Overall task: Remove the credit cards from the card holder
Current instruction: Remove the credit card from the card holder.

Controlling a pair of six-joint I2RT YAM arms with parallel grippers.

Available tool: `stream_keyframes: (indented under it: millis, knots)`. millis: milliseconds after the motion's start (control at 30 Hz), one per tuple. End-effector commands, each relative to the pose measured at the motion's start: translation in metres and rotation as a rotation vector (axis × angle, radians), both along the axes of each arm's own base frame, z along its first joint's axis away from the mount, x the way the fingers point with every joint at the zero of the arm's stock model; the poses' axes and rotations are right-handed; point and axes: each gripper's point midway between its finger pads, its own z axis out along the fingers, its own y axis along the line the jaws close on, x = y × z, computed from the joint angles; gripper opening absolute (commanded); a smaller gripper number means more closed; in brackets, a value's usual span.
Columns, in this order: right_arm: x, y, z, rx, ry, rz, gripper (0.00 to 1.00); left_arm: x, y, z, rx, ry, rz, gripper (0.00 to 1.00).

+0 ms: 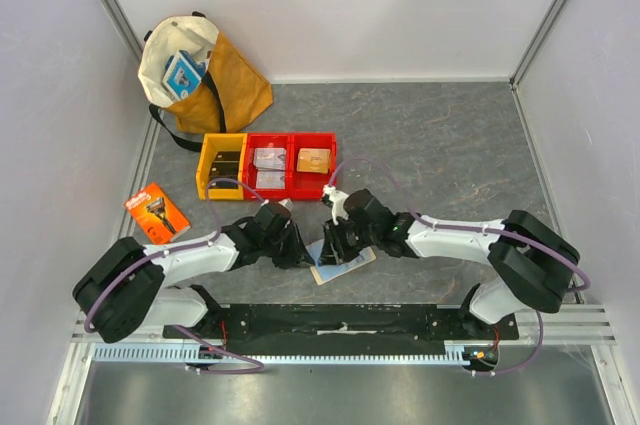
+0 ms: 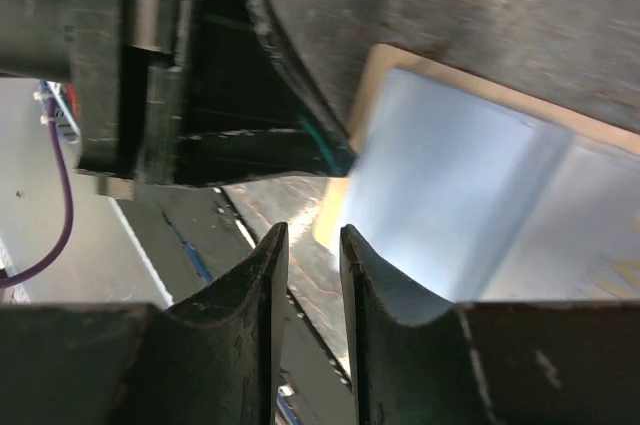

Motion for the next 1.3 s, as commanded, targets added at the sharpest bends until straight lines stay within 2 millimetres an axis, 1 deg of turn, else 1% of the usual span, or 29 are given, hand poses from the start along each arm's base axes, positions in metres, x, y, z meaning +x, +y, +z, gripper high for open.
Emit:
stream_keyframes:
  millis: [0,67,100,133,200,300,433,567,633,700,800,867,1000,1267]
  knots:
    - [-0.001,0.028,0.023,0.054,-0.044,0.052,0.37,-0.001,0.005,0.002,-0.008,-0.010,0.052,0.25]
    - [0.005,0.023,0.029,0.037,-0.087,0.028,0.43,0.001,0.008,0.008,-0.015,-0.031,0.080,0.26]
    - [0.012,0.020,0.035,0.027,-0.122,0.005,0.46,0.001,0.010,0.010,-0.015,-0.039,0.087,0.26]
    - [0.015,0.011,0.034,-0.013,-0.137,-0.018,0.48,0.002,0.012,0.012,-0.015,-0.053,0.097,0.27]
    - [0.026,-0.003,0.039,-0.055,-0.190,-0.072,0.51,0.006,0.013,0.020,-0.014,-0.079,0.098,0.27]
    - [0.040,-0.027,0.040,-0.104,-0.228,-0.147,0.55,0.010,0.011,0.033,-0.013,-0.113,0.077,0.28]
    - [0.056,-0.059,0.024,-0.164,-0.198,-0.241,0.59,0.016,-0.003,0.054,-0.055,-0.142,0.027,0.28]
    - [0.061,-0.077,0.010,-0.192,-0.172,-0.274,0.59,0.023,-0.023,0.067,-0.088,-0.160,-0.040,0.29]
    - [0.061,-0.081,0.002,-0.210,-0.158,-0.276,0.59,0.025,-0.032,0.066,-0.087,-0.154,-0.067,0.29]
    - [0.062,-0.082,-0.005,-0.214,-0.149,-0.279,0.57,0.025,-0.038,0.060,-0.083,-0.134,-0.093,0.29]
    - [0.059,-0.085,-0.015,-0.226,-0.133,-0.278,0.55,0.023,-0.039,0.044,-0.049,-0.096,-0.105,0.28]
    - [0.058,-0.084,-0.020,-0.228,-0.124,-0.270,0.53,0.019,-0.035,0.031,-0.020,-0.070,-0.104,0.27]
    - [0.054,-0.084,-0.026,-0.230,-0.108,-0.260,0.49,0.010,-0.024,0.012,0.022,-0.026,-0.101,0.26]
    - [0.052,-0.082,-0.028,-0.216,-0.098,-0.246,0.45,-0.005,-0.004,-0.009,0.112,0.029,-0.111,0.25]
